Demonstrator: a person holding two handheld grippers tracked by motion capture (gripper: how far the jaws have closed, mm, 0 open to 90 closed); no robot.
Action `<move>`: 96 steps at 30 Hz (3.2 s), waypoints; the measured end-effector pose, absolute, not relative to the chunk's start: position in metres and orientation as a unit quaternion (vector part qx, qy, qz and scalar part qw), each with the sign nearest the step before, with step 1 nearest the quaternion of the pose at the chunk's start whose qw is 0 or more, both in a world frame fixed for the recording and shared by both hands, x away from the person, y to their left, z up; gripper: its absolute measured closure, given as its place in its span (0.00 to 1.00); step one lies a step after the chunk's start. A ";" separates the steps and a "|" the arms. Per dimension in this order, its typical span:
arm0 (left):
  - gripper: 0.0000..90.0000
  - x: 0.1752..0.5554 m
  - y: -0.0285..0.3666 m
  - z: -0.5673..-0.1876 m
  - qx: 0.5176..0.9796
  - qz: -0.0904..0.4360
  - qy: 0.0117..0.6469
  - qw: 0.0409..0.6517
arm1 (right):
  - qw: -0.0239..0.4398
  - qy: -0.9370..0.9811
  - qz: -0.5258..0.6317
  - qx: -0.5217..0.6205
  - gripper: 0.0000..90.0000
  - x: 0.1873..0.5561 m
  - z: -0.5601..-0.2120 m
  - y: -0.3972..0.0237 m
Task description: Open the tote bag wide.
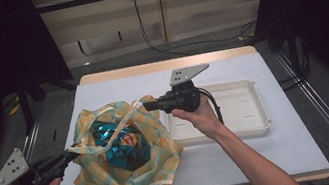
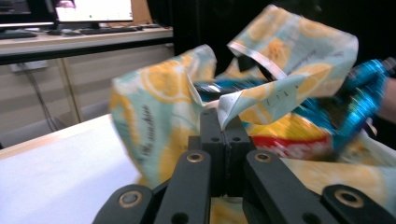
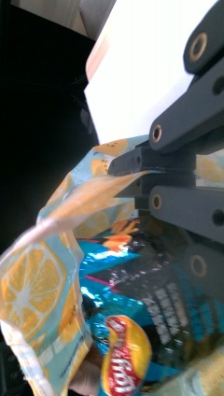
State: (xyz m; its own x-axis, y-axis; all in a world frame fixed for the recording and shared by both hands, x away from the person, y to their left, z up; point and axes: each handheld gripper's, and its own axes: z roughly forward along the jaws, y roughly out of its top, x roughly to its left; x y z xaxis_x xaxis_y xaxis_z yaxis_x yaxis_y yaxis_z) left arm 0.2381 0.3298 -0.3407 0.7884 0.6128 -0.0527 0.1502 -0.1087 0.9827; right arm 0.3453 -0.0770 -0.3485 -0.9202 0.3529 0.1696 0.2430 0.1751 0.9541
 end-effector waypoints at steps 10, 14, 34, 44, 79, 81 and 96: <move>1.00 0.309 0.366 -0.354 0.697 0.146 0.367 0.599 | 0.043 0.744 0.625 0.231 0.99 0.375 -0.353 -0.069; 1.00 0.321 0.375 -0.375 0.695 0.134 0.401 0.581 | 0.041 0.744 0.616 0.257 0.99 0.389 -0.366 -0.069; 1.00 0.324 0.379 -0.462 0.727 0.062 0.446 0.518 | 0.028 0.795 0.516 0.318 0.99 0.405 -0.447 -0.057; 1.00 0.317 0.381 -0.489 0.738 0.042 0.459 0.492 | 0.026 0.814 0.489 0.314 0.97 0.399 -0.462 -0.053; 0.51 0.262 0.341 -0.381 0.720 0.135 0.337 0.592 | -0.016 0.785 0.578 0.220 0.49 0.295 -0.378 -0.086; 0.47 0.263 0.336 -0.375 0.718 0.142 0.338 0.591 | -0.019 0.789 0.577 0.211 0.45 0.284 -0.378 -0.085; 0.27 0.295 0.315 -0.378 0.746 0.110 0.350 0.555 | -0.023 0.799 0.563 0.209 0.30 0.287 -0.392 -0.060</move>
State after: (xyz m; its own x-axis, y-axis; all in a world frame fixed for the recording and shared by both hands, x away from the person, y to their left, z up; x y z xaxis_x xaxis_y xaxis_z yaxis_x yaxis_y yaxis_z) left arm 0.2952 0.3150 -0.3776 0.7305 0.6447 -0.2252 0.4008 -0.1377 0.9058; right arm 0.2872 -0.0599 -0.3916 -0.9118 0.3075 0.2723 0.3600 0.2789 0.8903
